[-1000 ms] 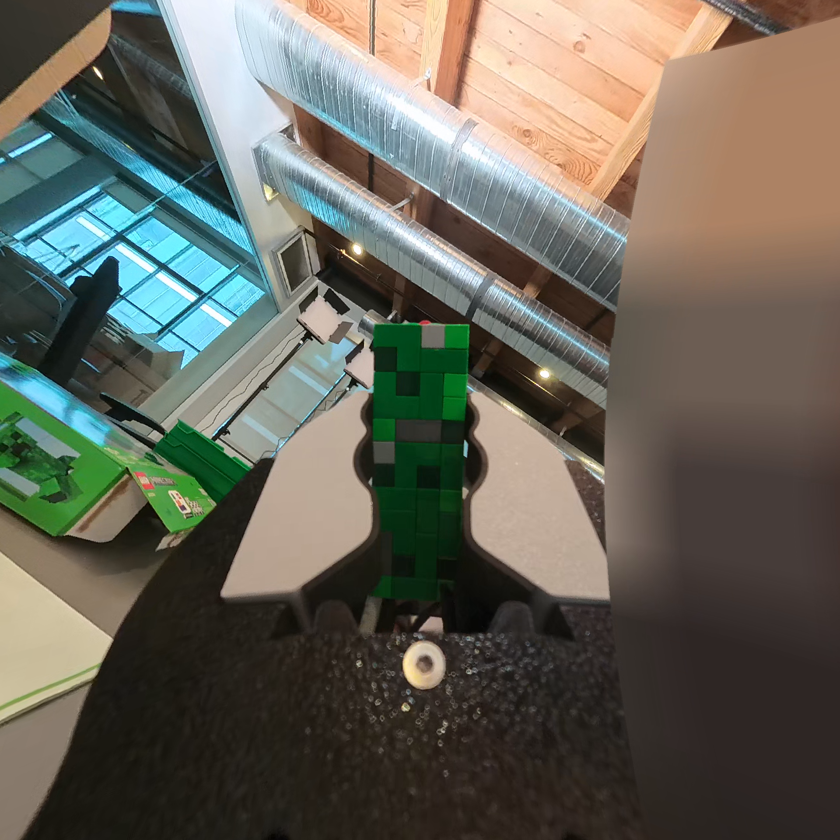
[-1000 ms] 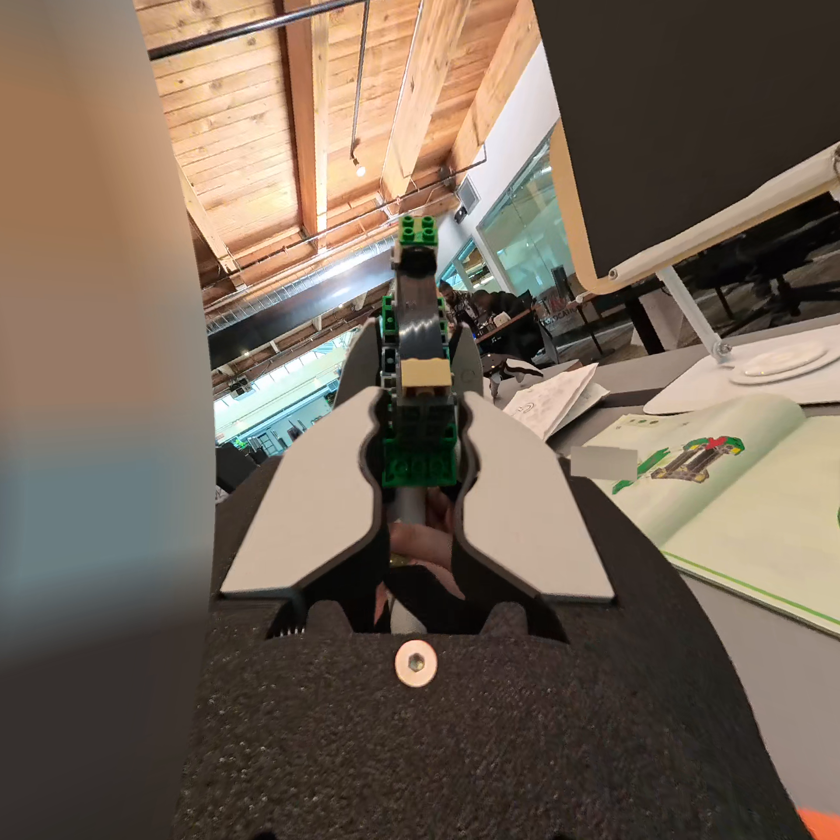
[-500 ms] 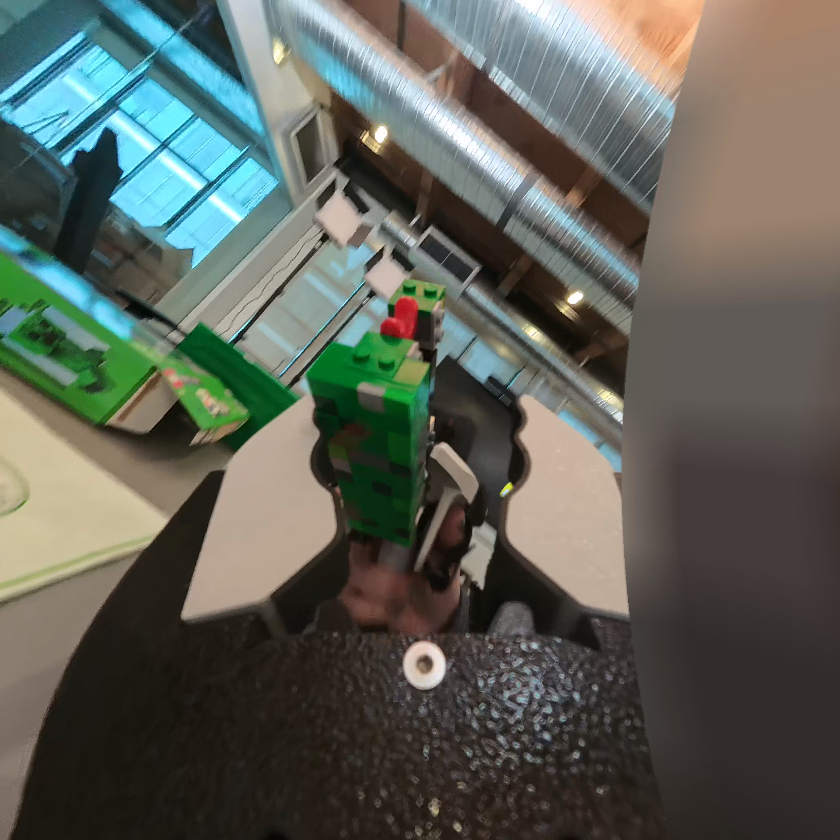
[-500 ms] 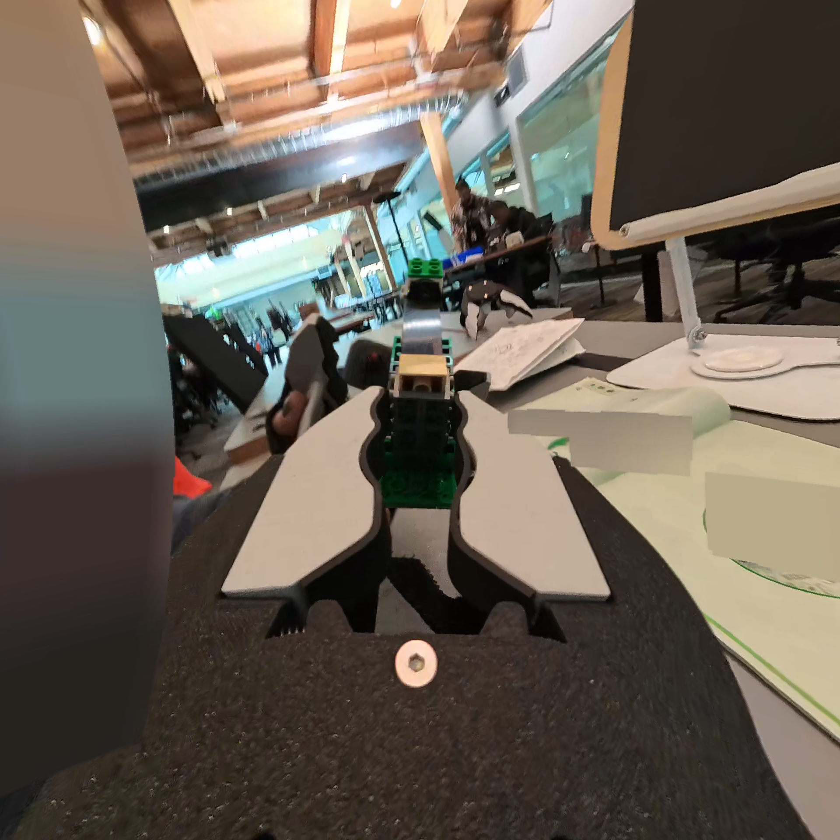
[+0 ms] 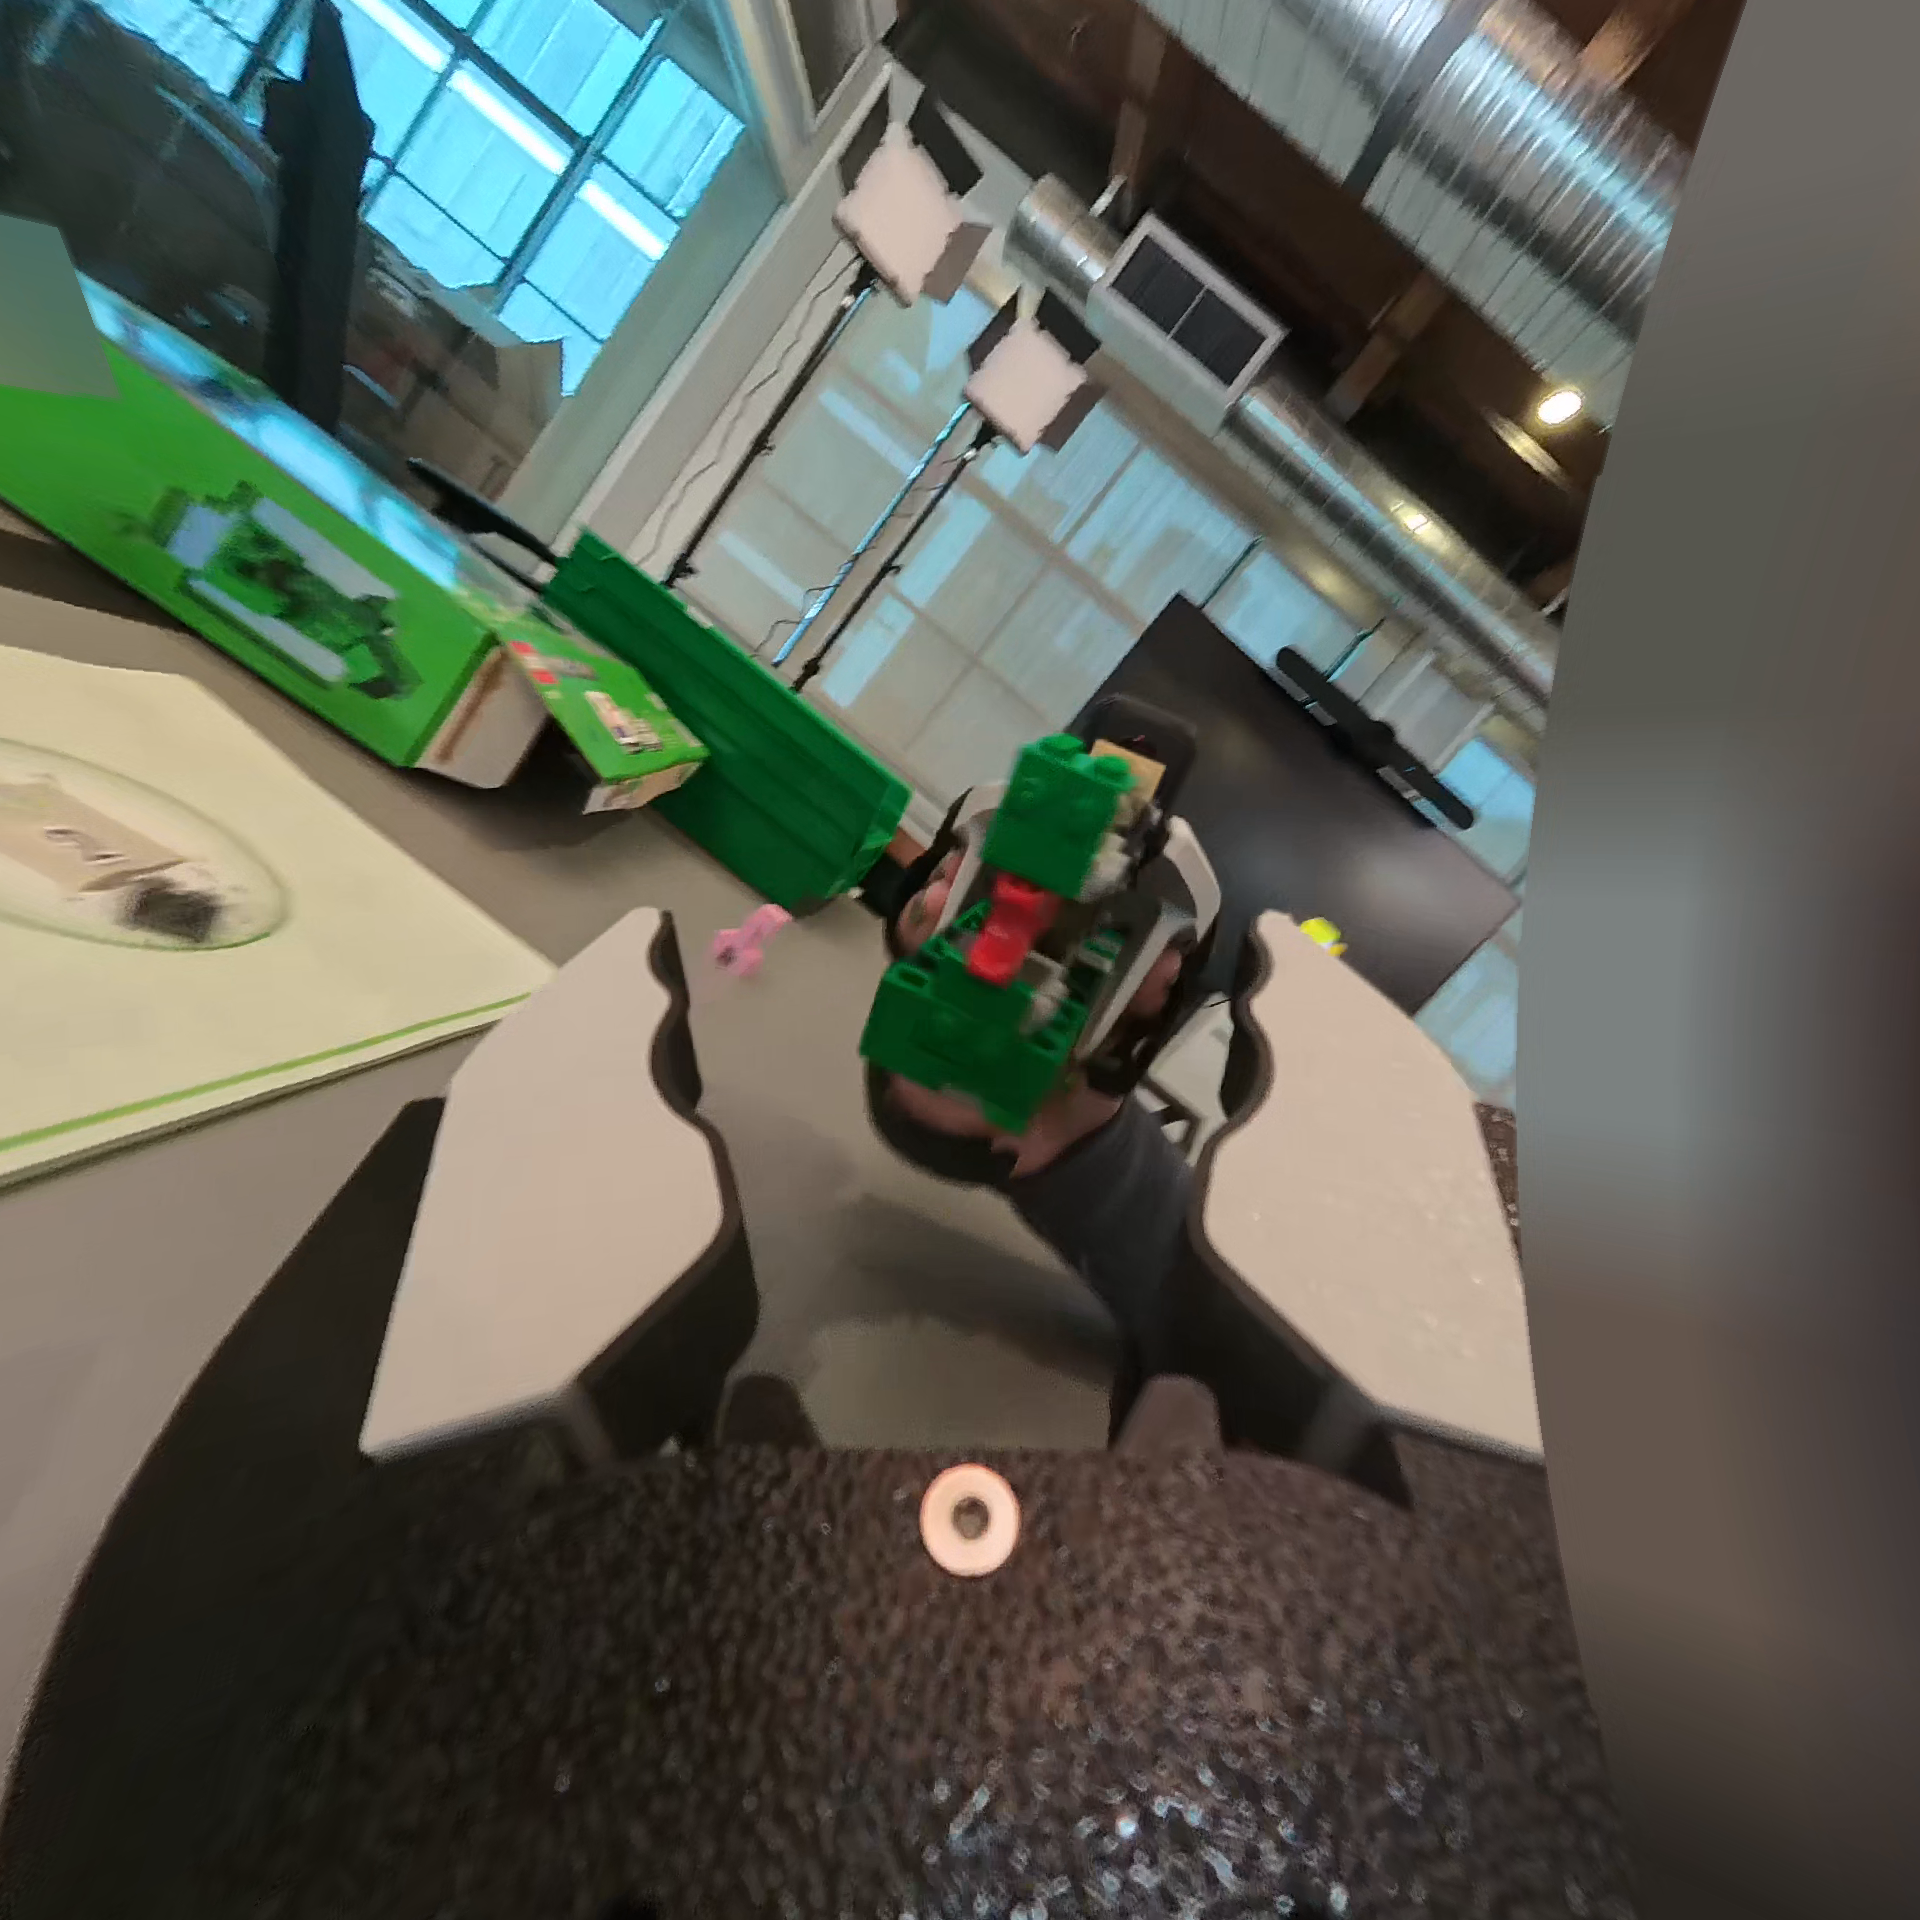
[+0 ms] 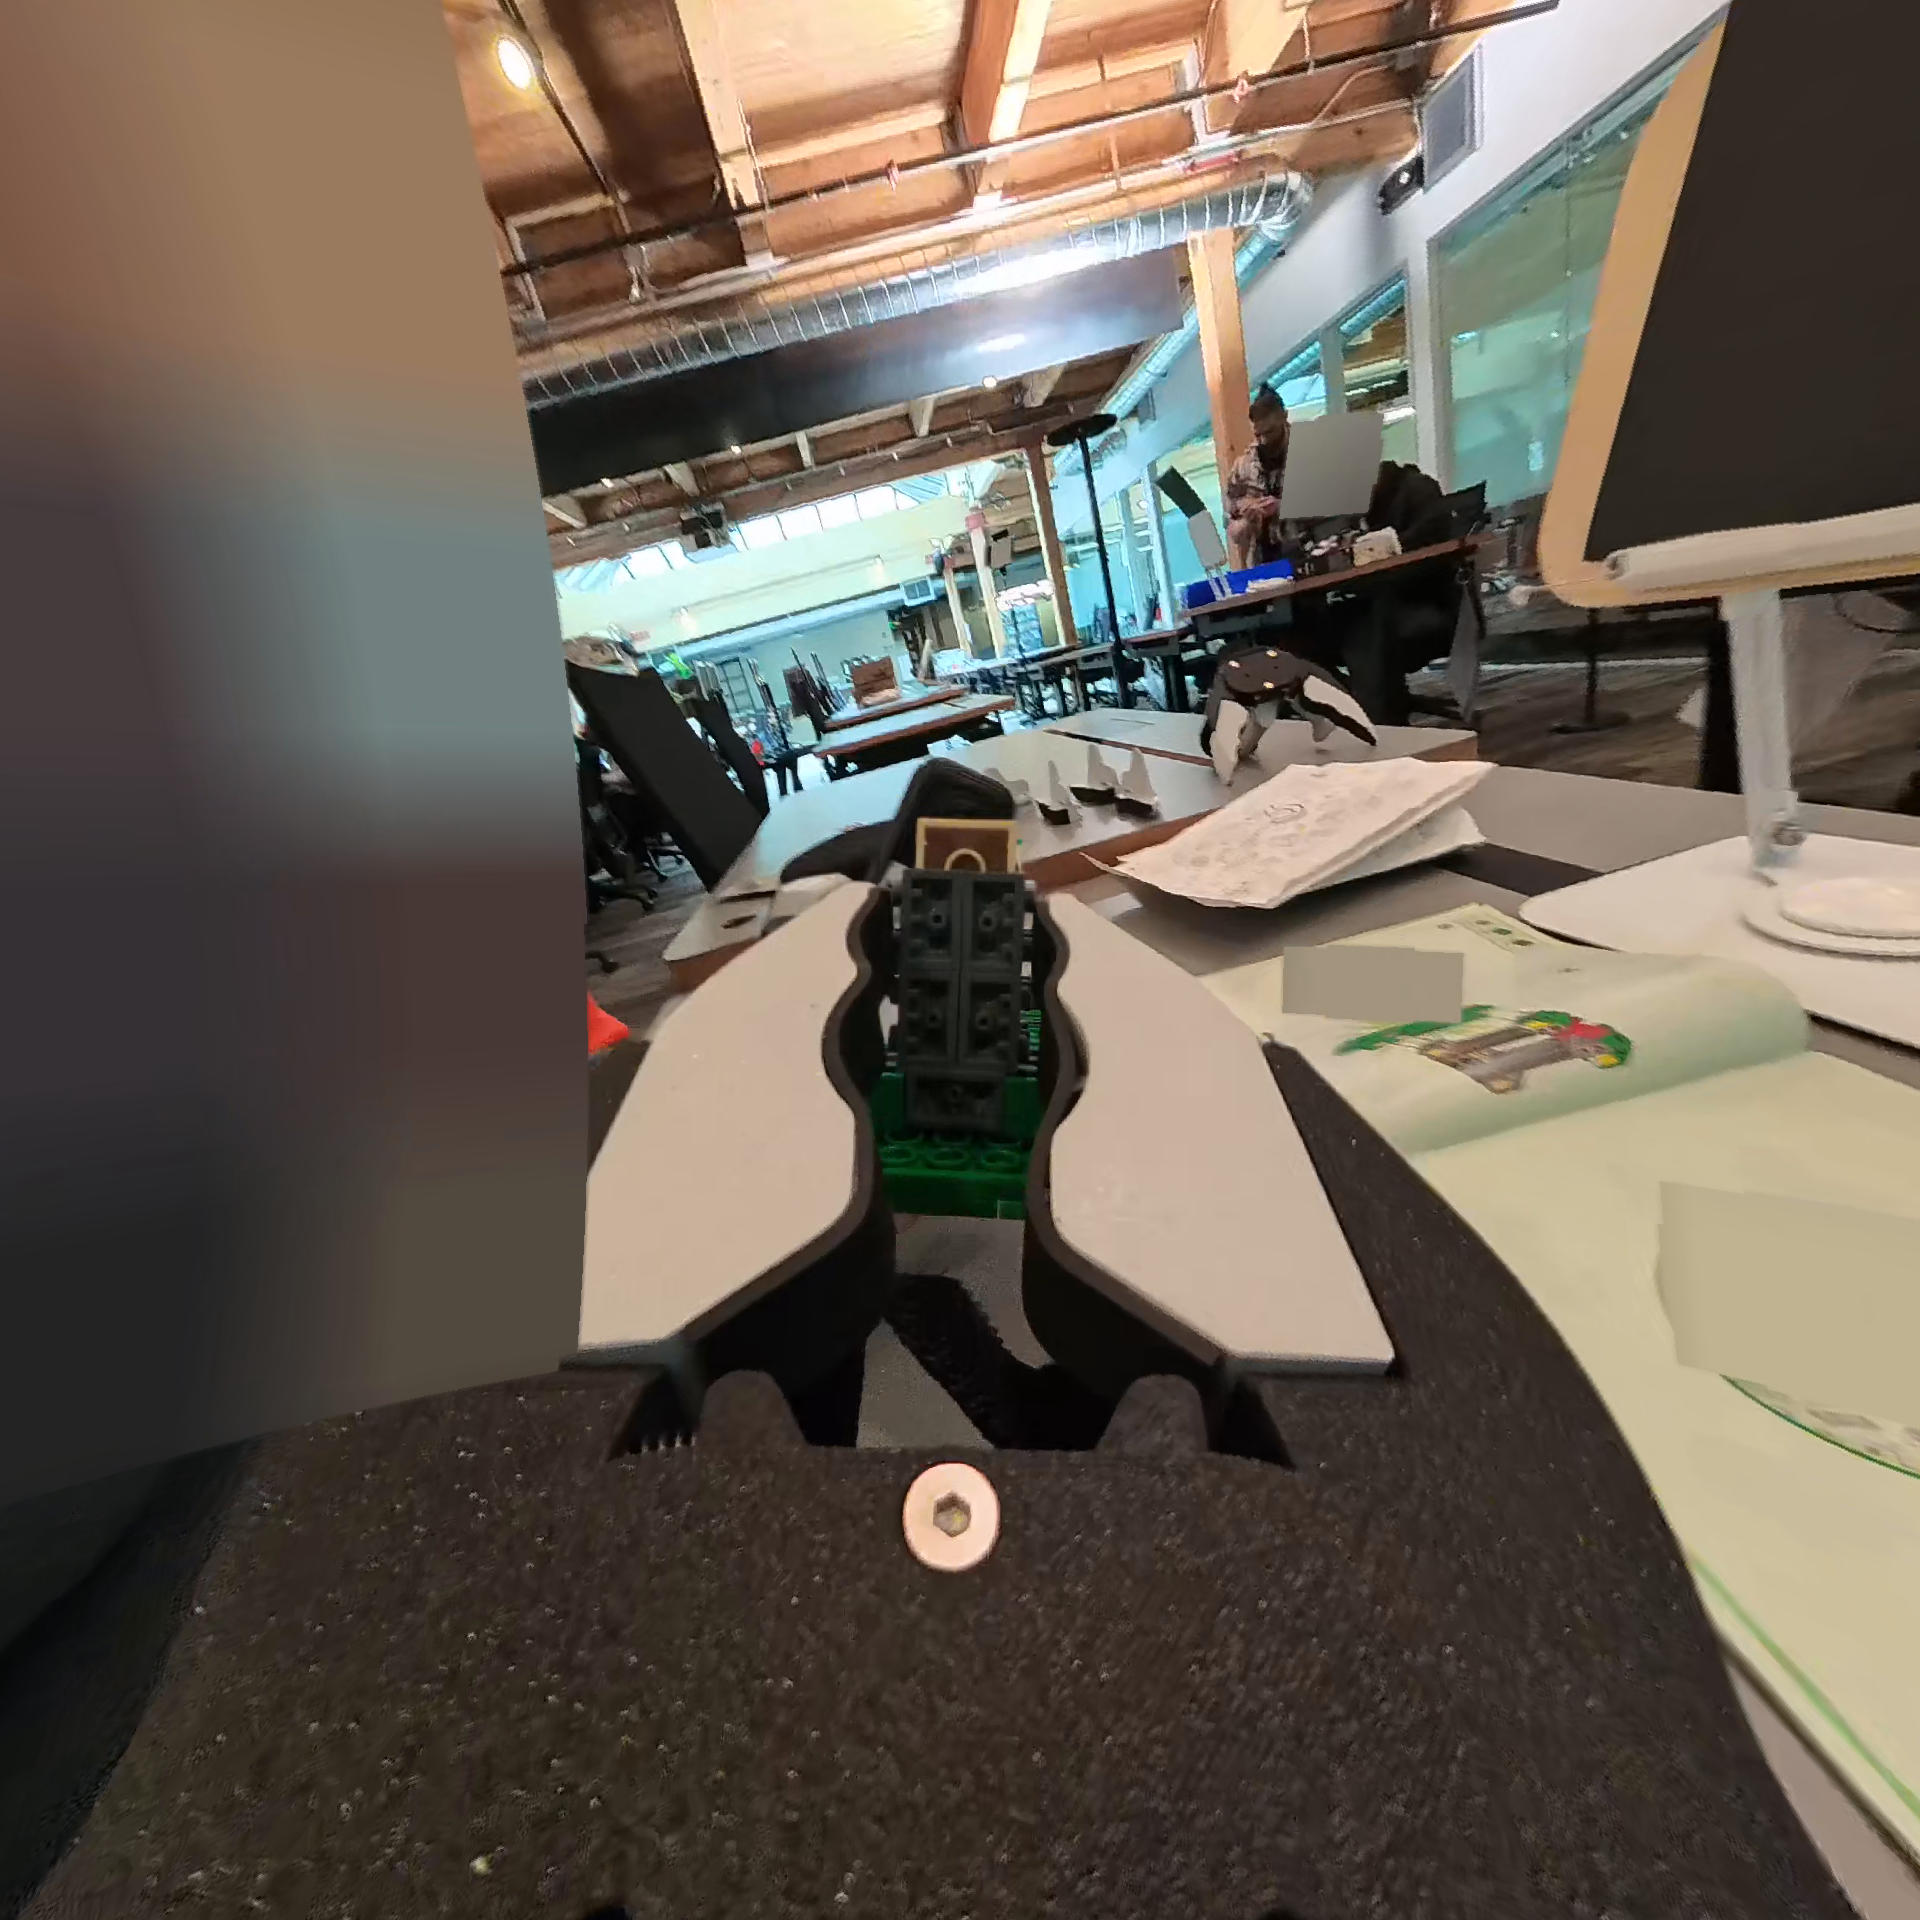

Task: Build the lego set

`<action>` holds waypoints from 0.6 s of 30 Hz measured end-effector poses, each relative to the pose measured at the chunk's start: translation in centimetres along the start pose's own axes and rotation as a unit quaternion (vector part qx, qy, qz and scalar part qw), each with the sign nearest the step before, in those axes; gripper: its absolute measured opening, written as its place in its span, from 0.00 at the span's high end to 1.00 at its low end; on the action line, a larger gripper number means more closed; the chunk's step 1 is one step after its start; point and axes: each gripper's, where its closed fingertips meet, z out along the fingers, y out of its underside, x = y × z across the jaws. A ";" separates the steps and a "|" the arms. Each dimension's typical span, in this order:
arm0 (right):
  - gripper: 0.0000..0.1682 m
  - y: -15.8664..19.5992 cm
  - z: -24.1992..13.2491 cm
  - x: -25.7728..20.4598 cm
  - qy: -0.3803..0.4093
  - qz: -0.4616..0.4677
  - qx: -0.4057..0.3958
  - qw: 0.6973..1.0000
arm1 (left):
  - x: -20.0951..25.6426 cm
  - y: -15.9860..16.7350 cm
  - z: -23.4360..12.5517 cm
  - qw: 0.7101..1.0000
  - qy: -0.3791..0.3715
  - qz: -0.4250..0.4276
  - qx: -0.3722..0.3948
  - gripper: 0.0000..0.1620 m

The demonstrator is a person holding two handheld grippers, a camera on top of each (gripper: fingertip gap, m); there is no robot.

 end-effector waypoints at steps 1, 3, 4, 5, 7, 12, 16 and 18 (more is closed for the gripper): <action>0.85 0.0 -0.4 0.4 0.008 -0.009 -0.008 1.000 | -0.3 0.0 -0.4 1.000 -0.010 0.009 -0.004 0.38; 0.85 0.7 -1.3 1.3 0.025 -0.029 -0.039 0.999 | -0.9 -0.1 -1.3 0.999 -0.033 0.032 -0.015 0.38; 0.85 1.4 -1.7 1.9 0.032 -0.036 -0.058 0.997 | -1.3 -0.1 -1.6 0.998 -0.044 0.047 -0.023 0.39; 0.85 2.1 -2.0 2.3 0.034 -0.039 -0.077 0.996 | -1.6 0.0 -1.9 0.996 -0.054 0.065 -0.034 0.39; 0.85 3.3 -2.3 2.8 0.031 -0.033 -0.104 0.994 | -1.9 0.3 -2.1 0.990 -0.063 0.108 -0.068 0.43; 0.85 5.1 -1.9 3.1 0.011 -0.039 -0.140 0.989 | -3.2 2.8 -1.7 0.957 -0.059 0.200 -0.201 0.54; 0.85 5.8 -1.7 3.1 -0.006 -0.052 -0.155 0.987 | -4.2 4.2 -1.3 0.937 -0.044 0.216 -0.270 0.61; 0.85 6.0 -1.8 3.0 -0.014 -0.055 -0.157 0.986 | -4.8 4.9 -1.4 0.927 -0.042 0.223 -0.298 0.64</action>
